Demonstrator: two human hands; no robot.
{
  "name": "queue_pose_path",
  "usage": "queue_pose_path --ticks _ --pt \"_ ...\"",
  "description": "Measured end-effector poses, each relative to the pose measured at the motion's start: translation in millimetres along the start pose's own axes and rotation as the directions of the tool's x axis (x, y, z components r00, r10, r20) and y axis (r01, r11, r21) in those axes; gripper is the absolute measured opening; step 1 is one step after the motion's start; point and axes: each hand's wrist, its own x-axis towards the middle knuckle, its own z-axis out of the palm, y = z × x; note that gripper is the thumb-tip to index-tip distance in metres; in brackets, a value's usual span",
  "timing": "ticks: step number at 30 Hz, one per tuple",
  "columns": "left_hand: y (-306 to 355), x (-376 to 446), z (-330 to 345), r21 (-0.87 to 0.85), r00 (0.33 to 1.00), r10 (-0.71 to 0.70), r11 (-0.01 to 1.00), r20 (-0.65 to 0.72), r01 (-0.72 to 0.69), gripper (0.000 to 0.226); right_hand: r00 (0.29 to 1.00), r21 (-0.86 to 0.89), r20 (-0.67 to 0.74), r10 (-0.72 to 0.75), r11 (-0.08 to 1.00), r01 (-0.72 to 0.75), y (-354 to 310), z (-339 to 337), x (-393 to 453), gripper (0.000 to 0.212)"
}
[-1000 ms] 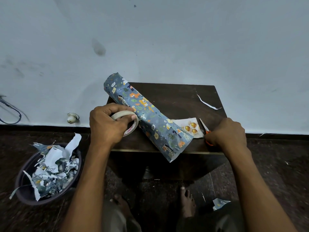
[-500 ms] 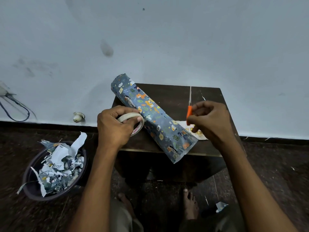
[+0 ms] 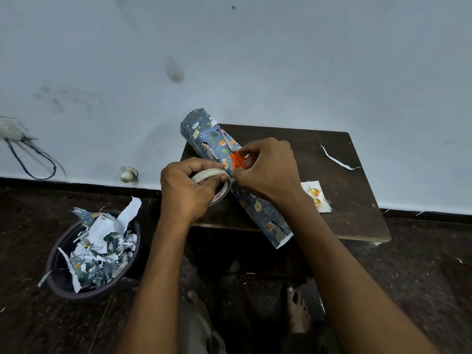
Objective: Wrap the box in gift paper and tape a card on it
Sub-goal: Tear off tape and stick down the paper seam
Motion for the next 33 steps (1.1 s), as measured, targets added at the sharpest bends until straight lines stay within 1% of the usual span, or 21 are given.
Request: queue_pose_path --ticks 2,4,6,8,11,12,15,17,18,19,20,21,22,24,25,27,30,33 --pt "1.1 -0.3 1.3 -0.02 0.999 -0.026 0.999 0.028 0.027 0.014 1.0 -0.052 0.006 0.021 0.998 -0.021 0.4 0.8 0.5 0.041" --pt "3.0 -0.6 2.9 -0.025 0.998 -0.037 0.999 0.051 0.039 0.013 1.0 -0.066 0.004 0.016 0.998 -0.016 0.6 0.6 -0.9 0.034" --pt "4.2 -0.4 1.5 0.003 0.998 -0.036 0.999 0.058 0.036 0.012 1.0 -0.068 0.01 0.007 0.998 -0.007 -1.0 0.7 -3.6 0.038" --pt "1.7 0.8 -3.4 0.079 0.998 -0.033 0.996 0.055 0.028 0.012 1.0 -0.061 0.006 0.023 0.998 -0.023 -2.2 0.5 -4.6 0.046" --pt "-5.4 1.6 -15.0 0.173 0.993 -0.089 0.982 0.074 0.075 0.01 0.999 -0.069 0.021 0.038 0.997 -0.036 -0.9 2.0 -4.0 0.054" --pt "-6.2 1.3 -17.3 0.185 0.991 -0.101 0.979 0.085 0.084 0.008 0.999 -0.083 0.035 0.041 0.996 -0.038 -0.5 2.4 -2.9 0.053" --pt "-5.3 0.8 -19.3 0.204 0.991 -0.103 0.975 0.091 0.083 0.008 0.997 -0.094 0.063 0.05 0.995 -0.044 1.6 4.7 0.7 0.042" --pt "-4.5 0.9 -18.6 0.212 0.991 -0.106 0.974 0.087 0.086 0.009 0.997 -0.072 0.05 0.051 0.996 -0.047 4.6 6.6 1.5 0.044" --pt "-4.9 1.0 -18.4 0.216 0.99 -0.11 0.972 0.083 0.09 0.009 0.998 -0.051 0.037 0.051 0.997 -0.049 6.4 7.0 1.3 0.044" --pt "-5.1 0.8 -18.9 0.221 0.99 -0.114 0.971 0.078 0.095 0.008 0.999 -0.006 0.017 0.049 0.999 -0.049 8.1 6.6 0.3 0.039" --pt "-4.9 0.9 -19.0 0.225 0.99 -0.12 0.969 0.073 0.101 0.009 0.998 0.078 -0.013 0.057 0.995 -0.056 8.9 3.7 -0.2 0.031" --pt "-4.6 0.6 -19.7 0.227 0.99 -0.119 0.969 0.072 0.1 0.009 0.995 0.197 -0.038 0.088 0.977 -0.079 8.9 -0.8 -1.2 0.025" --pt "-4.1 0.6 -20.1 0.229 0.991 -0.11 0.969 0.077 0.09 0.011 0.989 0.338 -0.047 0.137 0.934 -0.113 8.2 -7.6 -1.9 0.021" --pt "-3.2 0.0 -21.6 0.238 0.99 -0.095 0.969 0.106 0.067 0.016 0.977 0.573 0.0 0.212 0.801 -0.174 7.0 -23.6 -5.1 0.021" --pt "-3.1 -0.1 -22.4 0.252 0.987 -0.099 0.965 0.124 0.065 0.017 0.973 0.64 0.041 0.229 0.741 -0.201 7.5 -29.7 -7.0 0.021" --pt "-2.9 0.4 -22.0 0.313 0.981 -0.115 0.948 0.157 0.061 0.015 0.963 0.705 0.132 0.235 0.66 -0.258 8.6 -37.2 -12.9 0.018" --pt "-1.1 0.5 -19.9 0.416 0.974 -0.135 0.908 0.183 0.047 0.017 0.935 0.74 0.269 0.231 0.571 -0.354 14.1 -37.9 -21.5 0.019" --pt "1.0 -0.1 -17.8 0.44 0.966 -0.158 0.897 0.204 0.053 0.013 0.9 0.752 0.37 0.229 0.496 -0.435 17.6 -39.2 -27.6 0.021"
